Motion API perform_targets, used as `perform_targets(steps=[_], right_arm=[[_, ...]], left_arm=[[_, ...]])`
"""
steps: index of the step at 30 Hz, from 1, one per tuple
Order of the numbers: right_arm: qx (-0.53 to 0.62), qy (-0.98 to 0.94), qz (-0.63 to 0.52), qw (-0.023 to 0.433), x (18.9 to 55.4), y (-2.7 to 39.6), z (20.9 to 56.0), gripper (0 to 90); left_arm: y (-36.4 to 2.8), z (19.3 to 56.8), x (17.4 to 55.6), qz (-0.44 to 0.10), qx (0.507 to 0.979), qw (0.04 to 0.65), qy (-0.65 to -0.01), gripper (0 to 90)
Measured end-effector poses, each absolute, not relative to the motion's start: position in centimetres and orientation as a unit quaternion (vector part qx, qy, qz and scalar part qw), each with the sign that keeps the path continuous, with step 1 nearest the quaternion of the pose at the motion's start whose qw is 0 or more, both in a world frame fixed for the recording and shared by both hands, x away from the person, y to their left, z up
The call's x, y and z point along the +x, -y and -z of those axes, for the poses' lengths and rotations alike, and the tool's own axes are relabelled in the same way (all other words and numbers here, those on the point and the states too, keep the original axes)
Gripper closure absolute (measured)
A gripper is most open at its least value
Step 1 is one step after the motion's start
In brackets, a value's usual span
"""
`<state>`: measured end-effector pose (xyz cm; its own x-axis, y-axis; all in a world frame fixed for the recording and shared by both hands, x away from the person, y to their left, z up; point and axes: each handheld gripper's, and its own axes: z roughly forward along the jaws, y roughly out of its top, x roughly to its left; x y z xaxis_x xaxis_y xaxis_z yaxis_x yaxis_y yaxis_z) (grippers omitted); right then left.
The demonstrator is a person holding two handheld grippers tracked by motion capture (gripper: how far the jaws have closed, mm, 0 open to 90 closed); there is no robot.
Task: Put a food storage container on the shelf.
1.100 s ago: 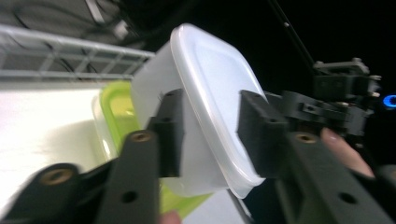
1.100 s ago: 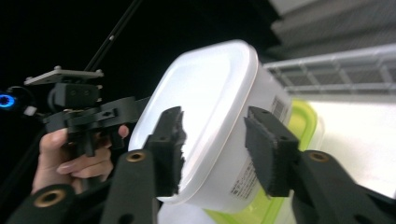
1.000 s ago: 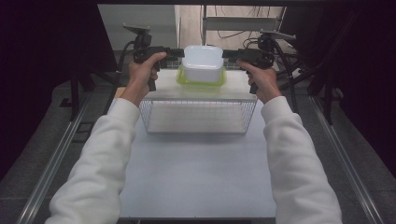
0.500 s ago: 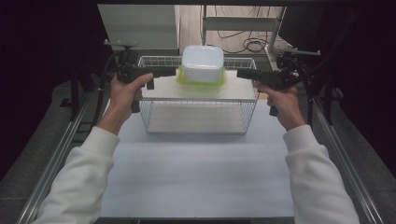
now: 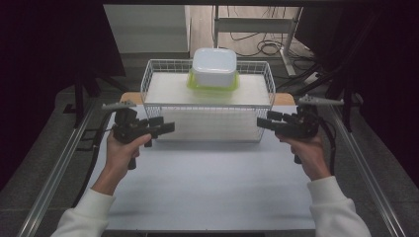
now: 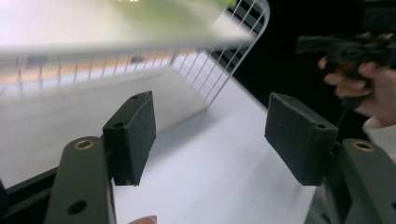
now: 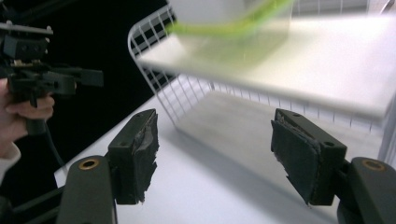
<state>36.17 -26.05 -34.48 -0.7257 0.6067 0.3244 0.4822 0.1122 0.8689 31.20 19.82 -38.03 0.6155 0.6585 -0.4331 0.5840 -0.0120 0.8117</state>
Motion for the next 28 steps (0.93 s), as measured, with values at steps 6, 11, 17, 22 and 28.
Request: perform_targets(steps=[6, 11, 17, 22, 28], right_arm=[[0.380, -0.757, -0.529, 0.046, 34.0, 26.8, 39.2, 30.4], [0.394, -0.770, -0.500, 0.027, 32.8, 27.1, 43.0, 28.8], [0.398, -0.790, -0.466, 0.027, 32.1, 26.9, 45.3, 27.2], [0.406, -0.788, -0.462, 0.027, 32.2, 27.0, 46.1, 27.2], [0.415, -0.776, -0.473, 0.038, 32.3, 27.5, 45.9, 23.1]], left_arm=[[-19.6, 43.5, 29.6, 0.008, 0.732, 0.507, -0.454, 32.5], [-19.0, 45.8, 29.4, 0.019, 0.748, 0.473, -0.465, 32.4], [-18.7, 46.9, 29.4, 0.011, 0.756, 0.452, -0.473, 32.1], [-19.2, 47.3, 29.6, 0.011, 0.750, 0.451, -0.483, 31.7], [-19.4, 47.5, 29.7, 0.012, 0.752, 0.446, -0.486, 29.9]])
